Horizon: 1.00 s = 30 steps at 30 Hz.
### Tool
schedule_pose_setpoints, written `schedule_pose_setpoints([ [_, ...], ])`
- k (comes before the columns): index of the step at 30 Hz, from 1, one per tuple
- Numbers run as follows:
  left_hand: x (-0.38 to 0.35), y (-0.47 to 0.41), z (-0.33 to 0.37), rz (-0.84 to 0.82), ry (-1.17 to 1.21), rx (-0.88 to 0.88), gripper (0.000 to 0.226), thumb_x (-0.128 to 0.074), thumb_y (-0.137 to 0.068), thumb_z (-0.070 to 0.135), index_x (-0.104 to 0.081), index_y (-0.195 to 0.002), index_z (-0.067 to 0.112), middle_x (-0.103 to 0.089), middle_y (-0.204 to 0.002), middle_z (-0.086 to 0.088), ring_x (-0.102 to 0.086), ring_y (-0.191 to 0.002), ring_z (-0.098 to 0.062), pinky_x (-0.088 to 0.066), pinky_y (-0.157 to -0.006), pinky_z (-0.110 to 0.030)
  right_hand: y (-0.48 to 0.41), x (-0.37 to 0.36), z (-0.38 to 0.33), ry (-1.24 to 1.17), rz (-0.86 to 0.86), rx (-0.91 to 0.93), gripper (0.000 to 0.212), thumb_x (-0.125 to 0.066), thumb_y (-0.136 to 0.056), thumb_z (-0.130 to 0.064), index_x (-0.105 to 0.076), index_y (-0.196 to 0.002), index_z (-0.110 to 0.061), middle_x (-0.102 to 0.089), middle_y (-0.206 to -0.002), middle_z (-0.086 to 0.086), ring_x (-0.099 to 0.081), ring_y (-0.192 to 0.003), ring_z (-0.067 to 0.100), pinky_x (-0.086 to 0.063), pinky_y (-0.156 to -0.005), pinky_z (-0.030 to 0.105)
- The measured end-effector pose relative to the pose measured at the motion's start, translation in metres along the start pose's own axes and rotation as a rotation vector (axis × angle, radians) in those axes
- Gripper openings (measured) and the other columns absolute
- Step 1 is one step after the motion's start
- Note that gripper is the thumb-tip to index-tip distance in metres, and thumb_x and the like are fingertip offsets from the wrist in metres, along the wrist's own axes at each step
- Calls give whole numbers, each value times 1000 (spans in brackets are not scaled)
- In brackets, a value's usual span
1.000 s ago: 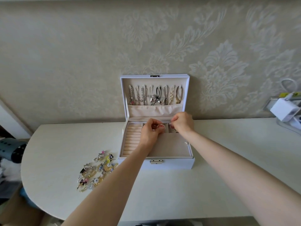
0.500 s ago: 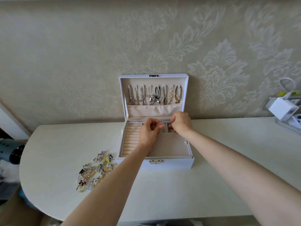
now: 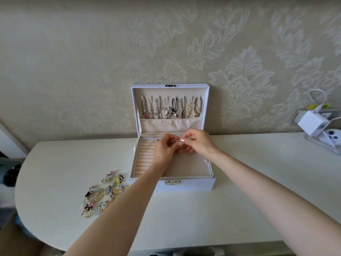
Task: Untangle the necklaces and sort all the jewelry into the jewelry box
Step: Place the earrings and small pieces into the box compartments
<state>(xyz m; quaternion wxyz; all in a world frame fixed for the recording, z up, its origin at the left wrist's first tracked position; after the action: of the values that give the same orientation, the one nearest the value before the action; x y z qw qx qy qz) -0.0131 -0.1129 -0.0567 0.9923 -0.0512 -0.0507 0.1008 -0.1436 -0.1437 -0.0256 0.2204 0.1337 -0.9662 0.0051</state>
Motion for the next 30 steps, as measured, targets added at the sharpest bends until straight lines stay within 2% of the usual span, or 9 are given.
schedule_pose_setpoints([
  [5,1,2,1,12,74,30,15,-60,-87,-1,-59,-102,1,-67,-84,-9,-66,-64,-6,-53,-66,-19,-2,14,8,-96,93,-98,17,-75,-77,-3,-65,-91,-3,-63,-67,9,-58,-54,14,-47,-46,17],
  [7,-1,1,-1,24,-65,-12,16,-57,-87,-1,-61,-101,7,-69,-89,-5,-64,-72,-9,-50,-70,-21,-4,26,9,-93,118,-153,20,-76,-75,-4,-67,-93,-2,-65,-68,12,-59,-53,15,-49,-45,17],
  [9,-9,0,0,-66,-307,-130,24,-49,-83,3,-63,-100,13,-70,-97,2,-59,-88,-12,-43,-78,-21,-4,34,9,-82,112,-206,18,-75,-76,0,-66,-92,0,-64,-68,15,-59,-53,17,-50,-44,18],
  [12,-24,2,-1,-229,-671,-205,53,-33,-69,16,-62,-113,21,-64,-114,9,-43,-110,-14,-22,-89,-21,-3,38,12,-43,120,-250,15,-71,-78,4,-65,-92,4,-62,-65,15,-58,-51,17,-49,-41,19],
  [18,-27,0,-6,-249,-782,-193,54,-30,-65,19,-49,-115,12,-61,-127,4,-41,-128,-17,-6,-97,-15,-3,41,17,175,144,-238,8,-75,-74,-4,-71,-81,-7,-64,-60,7,-52,-44,12,-42,-44,17],
  [21,-29,0,-10,-305,-823,-198,57,-30,-67,23,-43,-121,9,-54,-134,0,-38,-131,-18,-12,-107,-26,-4,38,17,261,158,-228,10,-80,-69,-12,-72,-74,-15,-69,-64,4,-57,-49,10,-48,-62,22],
  [24,-30,1,-9,-320,-855,-197,61,-29,-68,27,-39,-126,8,-48,-138,-2,-34,-132,-19,-15,-106,-28,-9,30,19,363,190,-218,9,-79,-69,-16,-71,-71,-21,-72,-78,0,-66,-74,14,-50,-71,23],
  [26,-31,3,-7,-318,-867,-198,63,-29,-68,27,-38,-126,6,-46,-140,-3,-32,-132,-20,-16,-104,-28,-11,23,20,429,213,-201,6,-76,-72,-17,-73,-75,-22,-72,-87,-1,-65,-87,19,-51,-73,26],
  [30,-31,5,-5,-306,-857,-207,66,-29,-68,27,-37,-130,8,-45,-138,-3,-32,-130,-21,-19,-102,-29,-7,14,20,538,235,-154,3,-71,-76,-20,-70,-73,-21,-71,-87,1,-64,-89,24,-44,-65,25],
])
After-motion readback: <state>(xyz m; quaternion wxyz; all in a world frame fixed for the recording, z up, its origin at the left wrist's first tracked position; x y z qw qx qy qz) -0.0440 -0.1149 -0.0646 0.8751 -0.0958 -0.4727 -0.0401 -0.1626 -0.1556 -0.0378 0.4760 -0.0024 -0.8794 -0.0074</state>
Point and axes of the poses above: each hand's wrist, its own y-axis away from the middle knuckle, its own x-axis out of the back of the hand, z = x × y, the point moved 4 cm from there along -y, towards the middle knuckle
